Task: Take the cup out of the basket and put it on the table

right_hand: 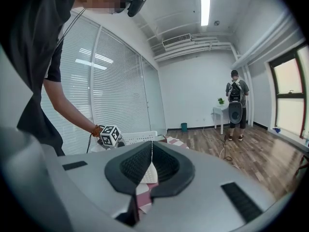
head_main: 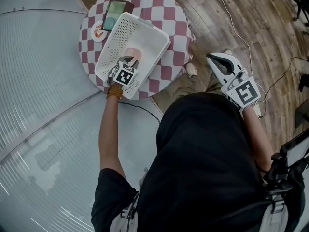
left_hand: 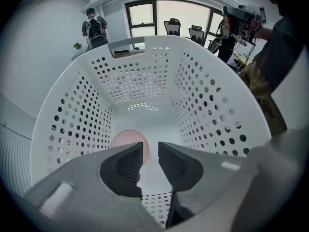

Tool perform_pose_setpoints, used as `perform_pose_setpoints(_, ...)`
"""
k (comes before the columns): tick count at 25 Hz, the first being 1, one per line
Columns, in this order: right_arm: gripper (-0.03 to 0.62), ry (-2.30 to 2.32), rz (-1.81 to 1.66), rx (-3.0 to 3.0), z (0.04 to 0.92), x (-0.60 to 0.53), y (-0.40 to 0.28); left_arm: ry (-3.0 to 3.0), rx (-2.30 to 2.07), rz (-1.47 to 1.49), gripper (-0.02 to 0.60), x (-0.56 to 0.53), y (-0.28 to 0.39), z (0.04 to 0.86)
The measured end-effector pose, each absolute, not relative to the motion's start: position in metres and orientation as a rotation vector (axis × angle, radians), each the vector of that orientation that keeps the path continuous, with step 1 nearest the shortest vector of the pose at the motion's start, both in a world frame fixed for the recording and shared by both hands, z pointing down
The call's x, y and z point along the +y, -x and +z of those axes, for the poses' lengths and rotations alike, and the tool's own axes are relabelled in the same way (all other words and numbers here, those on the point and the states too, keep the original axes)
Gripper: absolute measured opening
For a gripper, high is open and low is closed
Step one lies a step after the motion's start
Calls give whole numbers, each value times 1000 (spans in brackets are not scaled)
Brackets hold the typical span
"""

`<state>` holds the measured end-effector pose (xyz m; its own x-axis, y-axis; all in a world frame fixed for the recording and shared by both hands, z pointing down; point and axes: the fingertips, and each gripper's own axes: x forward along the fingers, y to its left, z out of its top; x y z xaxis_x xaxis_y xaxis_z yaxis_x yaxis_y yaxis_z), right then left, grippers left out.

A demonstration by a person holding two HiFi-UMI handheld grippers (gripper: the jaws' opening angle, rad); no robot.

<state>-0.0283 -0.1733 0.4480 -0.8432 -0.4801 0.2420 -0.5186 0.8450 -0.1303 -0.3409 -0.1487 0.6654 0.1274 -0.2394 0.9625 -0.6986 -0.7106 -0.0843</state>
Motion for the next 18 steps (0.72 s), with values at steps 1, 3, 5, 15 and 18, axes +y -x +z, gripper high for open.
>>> perform_pose_setpoints(1,12,-775,286,-2821,448,-173,28,-2023,-897,1616,84,-149,340,668)
perform_pose_setpoints(3,12,-779,293,-2817,450,-173,28,-2016,-885,1624,84,-151,341,673)
perform_pose_setpoints(5,12,-783,300,-2812,451,-173,29,-2002,-873,1643,84,-151,345,679)
perform_pose_setpoints(15,12,-825,320,-2780,456,-179,19,-1945,-786,1750,83,-153,353,706)
perform_pose_setpoints(18,12,-827,325,-2777,457,-179,19,-1937,-771,1766,83,-154,353,711)
